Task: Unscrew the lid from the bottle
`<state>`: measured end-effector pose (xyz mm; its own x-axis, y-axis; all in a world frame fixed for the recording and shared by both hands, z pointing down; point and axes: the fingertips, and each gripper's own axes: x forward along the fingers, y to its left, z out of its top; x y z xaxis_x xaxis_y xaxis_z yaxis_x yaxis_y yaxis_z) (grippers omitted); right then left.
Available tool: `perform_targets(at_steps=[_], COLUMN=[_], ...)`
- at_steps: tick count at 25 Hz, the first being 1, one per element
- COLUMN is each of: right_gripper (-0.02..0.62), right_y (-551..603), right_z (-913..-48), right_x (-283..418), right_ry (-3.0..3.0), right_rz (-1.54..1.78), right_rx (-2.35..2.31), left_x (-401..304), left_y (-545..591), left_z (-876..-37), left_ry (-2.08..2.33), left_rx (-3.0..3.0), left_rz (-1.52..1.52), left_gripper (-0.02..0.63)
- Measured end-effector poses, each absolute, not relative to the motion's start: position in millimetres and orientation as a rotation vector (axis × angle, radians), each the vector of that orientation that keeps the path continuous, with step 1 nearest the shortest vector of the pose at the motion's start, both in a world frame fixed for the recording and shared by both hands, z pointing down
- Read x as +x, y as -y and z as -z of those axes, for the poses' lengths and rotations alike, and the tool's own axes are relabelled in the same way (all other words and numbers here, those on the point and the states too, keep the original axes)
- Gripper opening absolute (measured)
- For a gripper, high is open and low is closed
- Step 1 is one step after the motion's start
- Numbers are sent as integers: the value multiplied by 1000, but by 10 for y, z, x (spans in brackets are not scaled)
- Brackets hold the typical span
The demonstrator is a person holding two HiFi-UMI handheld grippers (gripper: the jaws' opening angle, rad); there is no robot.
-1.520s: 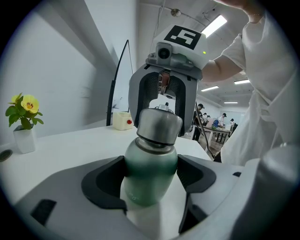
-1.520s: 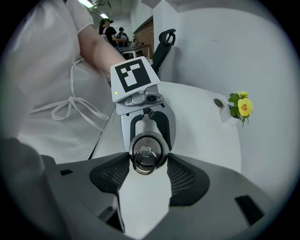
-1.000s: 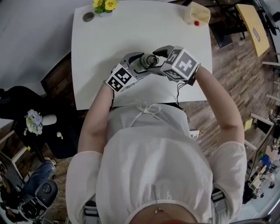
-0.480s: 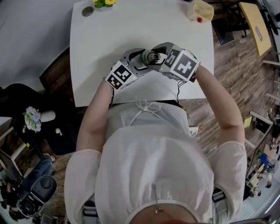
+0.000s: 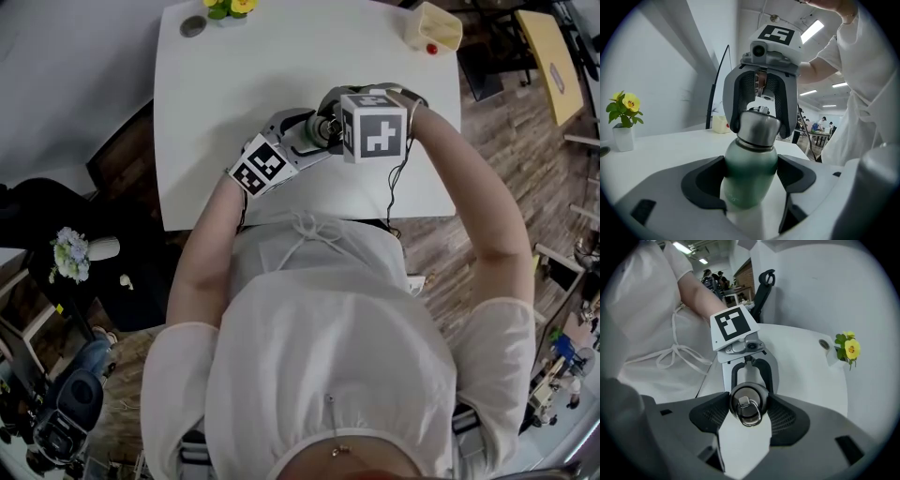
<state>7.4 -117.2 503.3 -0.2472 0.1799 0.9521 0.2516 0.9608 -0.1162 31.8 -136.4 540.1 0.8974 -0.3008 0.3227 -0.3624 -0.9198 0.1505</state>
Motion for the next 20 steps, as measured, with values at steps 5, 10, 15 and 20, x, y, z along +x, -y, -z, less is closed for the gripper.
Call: perform_targets(at_steps=[5,10,15,20], right_gripper=[267,267,267,267], right_y=[1146,1146,1151,1172], right_z=[-5032,-5020,-5018,-4875], right_x=[67,58,64,63], right_ry=[1803,1811,1830,1933], right_rz=[166,178,164,129], right_rx=[-471,-477,-422,-335], left_x=[304,301,305,309], left_y=[1361,1367,1365,1348], left_z=[-5408,-5404,-5406,-5422], left_ry=[499,493,481,475], left_rx=[2853,2853,2855,2848], left_rz=[-442,-442,-444,-432], left_gripper=[365,365,365,365])
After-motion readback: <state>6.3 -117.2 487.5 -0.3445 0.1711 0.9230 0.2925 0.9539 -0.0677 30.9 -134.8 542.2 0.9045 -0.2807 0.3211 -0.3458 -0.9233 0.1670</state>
